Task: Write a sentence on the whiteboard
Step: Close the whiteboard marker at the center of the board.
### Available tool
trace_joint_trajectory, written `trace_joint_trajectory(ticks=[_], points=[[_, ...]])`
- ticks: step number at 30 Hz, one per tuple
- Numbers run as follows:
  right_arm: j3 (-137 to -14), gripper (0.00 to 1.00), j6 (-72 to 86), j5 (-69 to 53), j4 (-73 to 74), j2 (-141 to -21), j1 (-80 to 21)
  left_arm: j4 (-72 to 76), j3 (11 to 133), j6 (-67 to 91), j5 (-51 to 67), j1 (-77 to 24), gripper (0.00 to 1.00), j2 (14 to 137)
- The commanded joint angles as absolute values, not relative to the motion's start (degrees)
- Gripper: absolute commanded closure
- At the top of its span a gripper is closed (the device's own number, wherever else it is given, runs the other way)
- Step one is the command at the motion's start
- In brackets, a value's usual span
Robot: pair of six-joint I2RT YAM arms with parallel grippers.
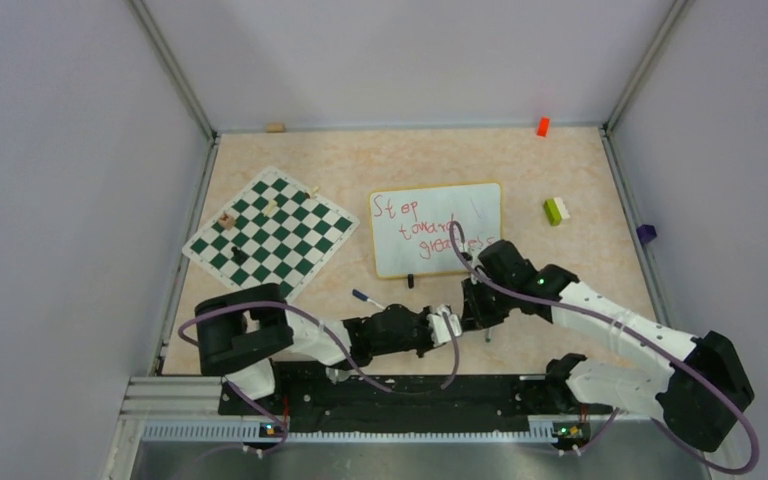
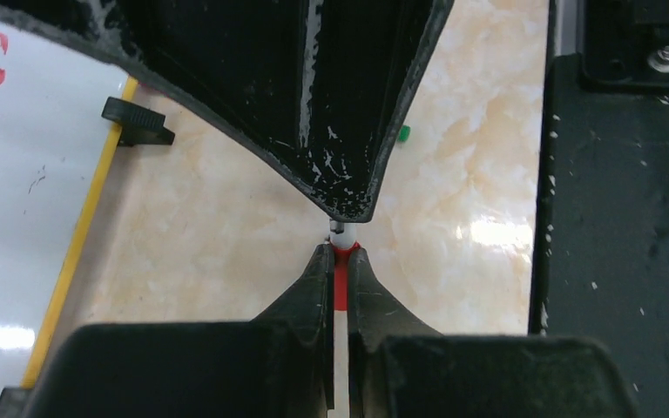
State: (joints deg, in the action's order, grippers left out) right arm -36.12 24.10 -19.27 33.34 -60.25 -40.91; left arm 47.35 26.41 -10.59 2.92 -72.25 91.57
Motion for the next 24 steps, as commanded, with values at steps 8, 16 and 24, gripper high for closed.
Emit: trace_joint_trajectory(ticks=[8,16,24], points=[[-49.1,1.00,26.9,-2.0,44.3,-68.5,-49.6,67.5,36.0,-9.3,1.5,-76.2,1.00,99.5],[-47.6,1.00,30.3,2.7,42.0,-74.1,-54.2,73.2,32.3,-8.4,0.6,-76.2,1.00,99.2],[-44.0,1.00,31.3,2.3,36.1,-76.9,-54.1,66.8,33.1,-6.2,-0.9,-76.3,1.00,96.2]])
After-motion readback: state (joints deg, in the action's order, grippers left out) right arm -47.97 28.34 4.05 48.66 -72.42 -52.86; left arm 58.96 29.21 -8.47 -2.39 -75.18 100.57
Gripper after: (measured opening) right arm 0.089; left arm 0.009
